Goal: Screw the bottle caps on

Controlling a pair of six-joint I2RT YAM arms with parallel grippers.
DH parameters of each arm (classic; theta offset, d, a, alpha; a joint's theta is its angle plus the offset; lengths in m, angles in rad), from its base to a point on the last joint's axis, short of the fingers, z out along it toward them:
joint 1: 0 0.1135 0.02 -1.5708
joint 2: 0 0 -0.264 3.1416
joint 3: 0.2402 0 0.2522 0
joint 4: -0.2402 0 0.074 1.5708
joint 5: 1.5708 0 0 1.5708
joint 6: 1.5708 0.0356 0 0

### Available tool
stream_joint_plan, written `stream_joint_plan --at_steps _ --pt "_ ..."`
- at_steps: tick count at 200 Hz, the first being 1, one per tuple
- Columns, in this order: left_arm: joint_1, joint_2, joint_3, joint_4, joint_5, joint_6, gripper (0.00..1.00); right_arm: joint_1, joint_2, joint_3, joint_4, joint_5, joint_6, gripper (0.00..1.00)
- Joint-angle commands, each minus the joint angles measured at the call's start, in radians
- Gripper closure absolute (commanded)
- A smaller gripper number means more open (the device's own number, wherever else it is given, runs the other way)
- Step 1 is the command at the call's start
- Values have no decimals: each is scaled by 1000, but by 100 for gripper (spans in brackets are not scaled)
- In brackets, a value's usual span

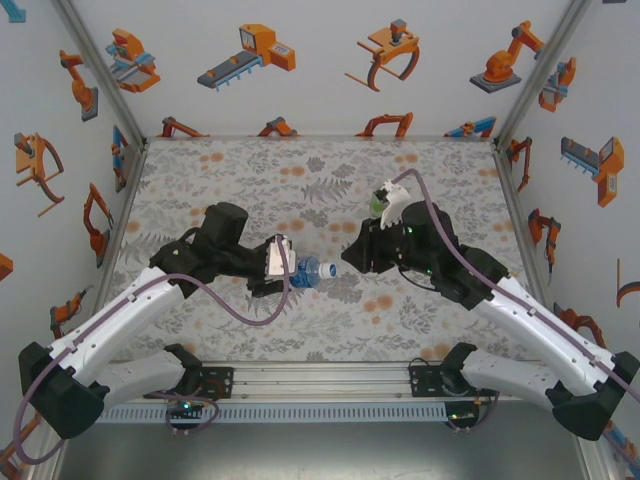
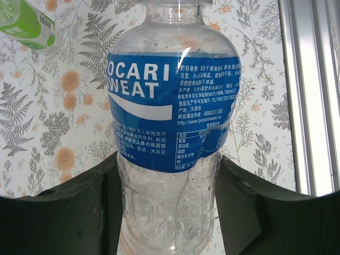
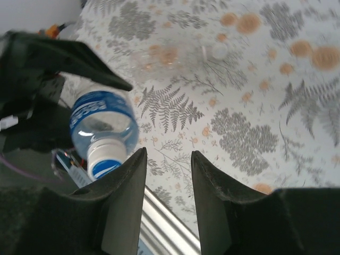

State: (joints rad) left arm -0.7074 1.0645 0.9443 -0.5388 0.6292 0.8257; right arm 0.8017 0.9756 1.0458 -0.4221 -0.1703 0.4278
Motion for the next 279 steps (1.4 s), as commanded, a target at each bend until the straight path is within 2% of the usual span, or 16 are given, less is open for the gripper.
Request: stream_joint_plan --at_steps 1,39,61,162,216,279 --pt "-3 -5 20 7 34 14 100 0 -13 43 77 -216 -324 60" --pt "-4 -4 20 7 32 16 100 27 -54 -8 191 -426 -642 54" --pt "-4 -6 20 7 35 15 100 33 -71 -65 236 -449 -747 49" --pt "-2 -13 22 -4 73 29 100 38 -89 -190 304 -420 -758 48" --pt "-2 -14 24 -4 73 27 100 64 -35 -258 512 -436 -654 28" --pt "-2 -18 25 -4 80 26 100 88 76 -294 664 -436 -612 28"
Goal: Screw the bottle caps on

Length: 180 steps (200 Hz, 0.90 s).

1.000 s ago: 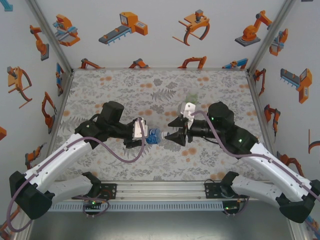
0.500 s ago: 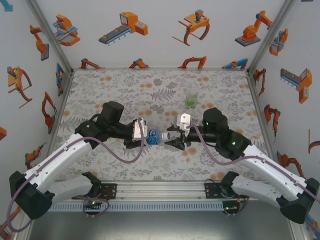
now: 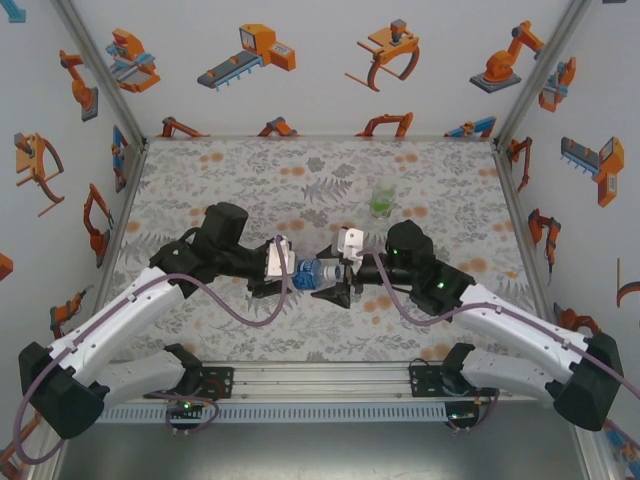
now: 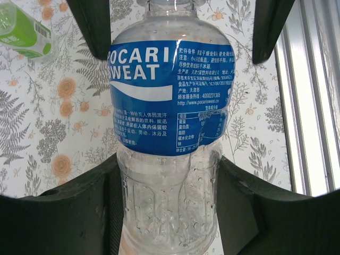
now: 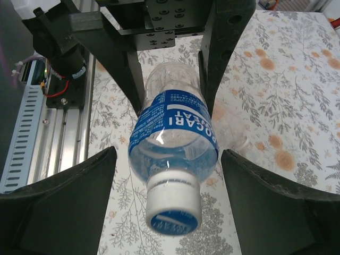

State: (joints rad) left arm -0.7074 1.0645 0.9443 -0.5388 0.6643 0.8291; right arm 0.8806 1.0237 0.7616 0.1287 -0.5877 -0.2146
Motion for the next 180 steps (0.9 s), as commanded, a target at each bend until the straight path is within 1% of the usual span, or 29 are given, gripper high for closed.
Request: stream_joint_plan --at_steps 1,23,48,64,76,90,98,113,120,137,153,154,158,161,180 --pt "-2 -17 25 -4 45 22 100 10 29 -10 114 -18 30 28" --pt "-3 -18 25 -4 47 22 100 11 53 -7 117 -11 29 30" --pt "-2 -20 24 -4 47 21 100 11 65 -1 108 -9 28 34" --pt "-2 -18 24 -4 49 22 100 11 64 1 105 -5 30 41" --pt "-2 -18 24 -4 48 22 100 11 60 2 101 -3 33 50" --pt "-2 -17 24 -1 41 20 100 10 55 5 100 -4 35 58" --pt "-2 -17 25 0 38 18 91 11 52 7 100 -4 37 63" --pt "-3 -17 22 6 36 16 64 11 48 11 100 -4 38 69" --pt "-2 -17 19 9 36 13 56 11 46 13 102 -4 39 70" --pt "-4 -17 17 14 37 7 45 10 38 13 115 -10 44 74" --pt "-4 -14 16 17 39 4 36 11 29 7 146 -22 55 75" --pt "-4 -15 16 17 40 4 35 11 29 6 149 -23 57 75" --pt "-4 -12 16 17 42 3 25 11 27 5 158 -24 60 75" --pt "-3 -12 16 16 44 2 22 11 26 3 165 -24 63 75" --pt "-3 -8 18 13 59 1 21 12 18 -1 195 -26 70 75"
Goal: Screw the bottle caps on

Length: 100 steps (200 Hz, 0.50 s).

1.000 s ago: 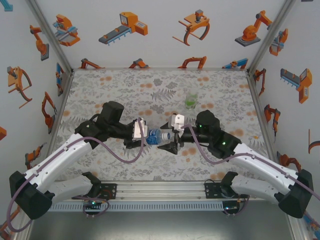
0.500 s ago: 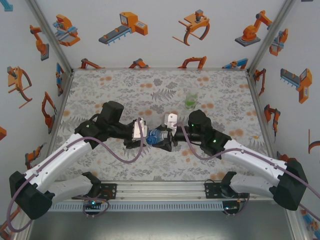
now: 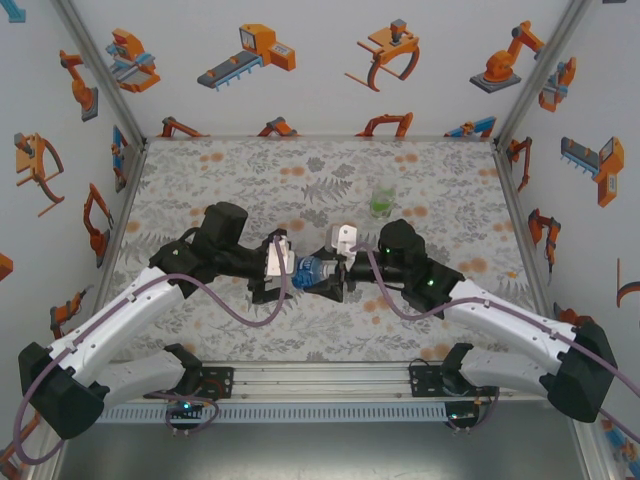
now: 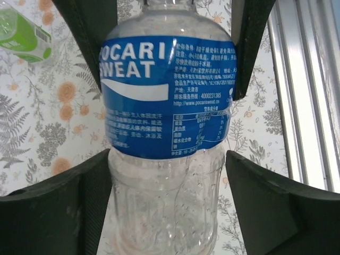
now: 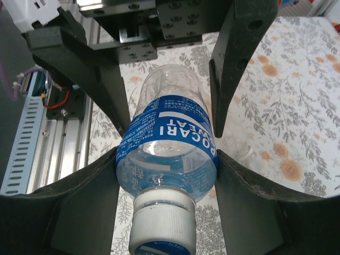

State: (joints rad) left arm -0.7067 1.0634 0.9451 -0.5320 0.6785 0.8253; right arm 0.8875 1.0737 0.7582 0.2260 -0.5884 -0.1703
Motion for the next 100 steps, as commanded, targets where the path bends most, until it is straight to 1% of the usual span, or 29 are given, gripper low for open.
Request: stream_joint_plan --at_steps 1,19,37,50,72,77,84,100 --pt "-5 -6 18 5 45 5 21 5 -32 3 98 -25 26 75" --pt "-4 -3 21 0 50 3 22 7 -29 5 108 -46 31 75" --pt "-4 2 25 -5 43 4 29 8 -24 10 106 -77 40 76" --pt "-4 8 32 -13 41 5 37 13 -21 12 97 -85 41 75" --pt "-4 12 36 -21 42 5 58 14 -30 13 74 -72 39 74" --pt "-4 11 38 -22 42 7 62 14 -34 13 67 -66 37 73" --pt "-4 12 38 -23 42 8 68 14 -43 13 58 -56 33 69" --pt "-3 11 37 -24 41 11 78 14 -70 16 24 -27 13 53"
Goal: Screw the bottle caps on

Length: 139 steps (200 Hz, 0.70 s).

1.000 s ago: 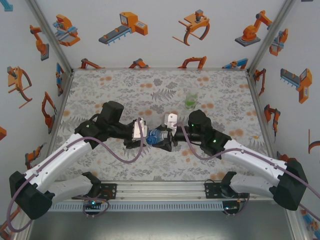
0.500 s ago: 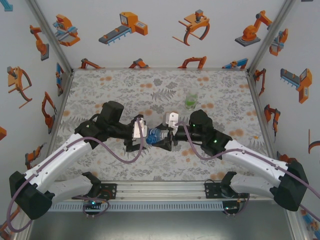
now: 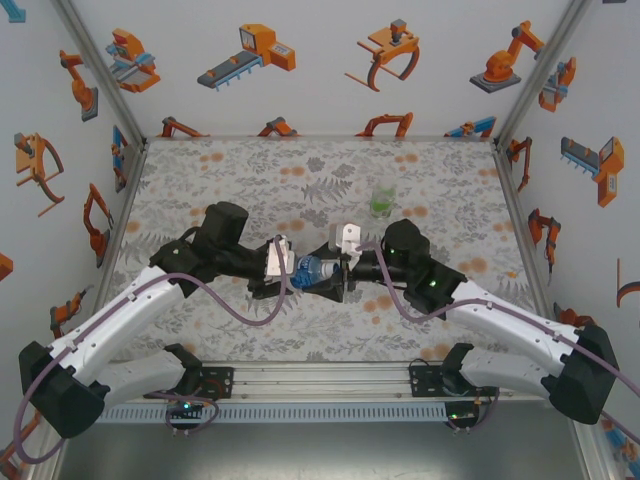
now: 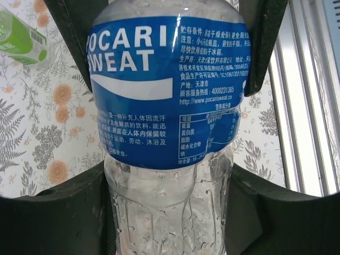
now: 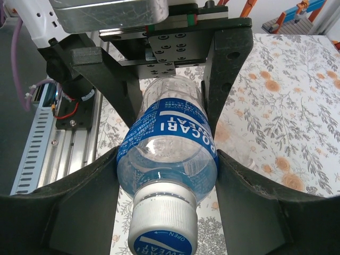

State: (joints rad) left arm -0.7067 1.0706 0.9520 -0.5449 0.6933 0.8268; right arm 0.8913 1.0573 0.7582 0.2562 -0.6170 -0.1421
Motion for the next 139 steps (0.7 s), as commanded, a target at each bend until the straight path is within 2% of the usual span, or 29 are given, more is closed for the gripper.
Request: stream_joint_plan --at_steps 1,17,41,83,106,139 --pt "-3 4 32 -11 26 9 78 11 -55 16 -10 3 -15 52" --pt "-4 5 31 -13 28 12 85 11 -93 19 -61 29 -45 40" --pt "-3 3 31 -16 30 19 93 10 -157 23 -162 67 -91 36" --pt "-3 1 30 -19 42 28 99 11 -255 16 -290 114 -146 39" --pt "-4 2 30 -21 46 30 100 11 -265 12 -283 109 -145 46" --pt "-3 3 31 -25 40 33 100 11 -247 21 -257 74 -133 51"
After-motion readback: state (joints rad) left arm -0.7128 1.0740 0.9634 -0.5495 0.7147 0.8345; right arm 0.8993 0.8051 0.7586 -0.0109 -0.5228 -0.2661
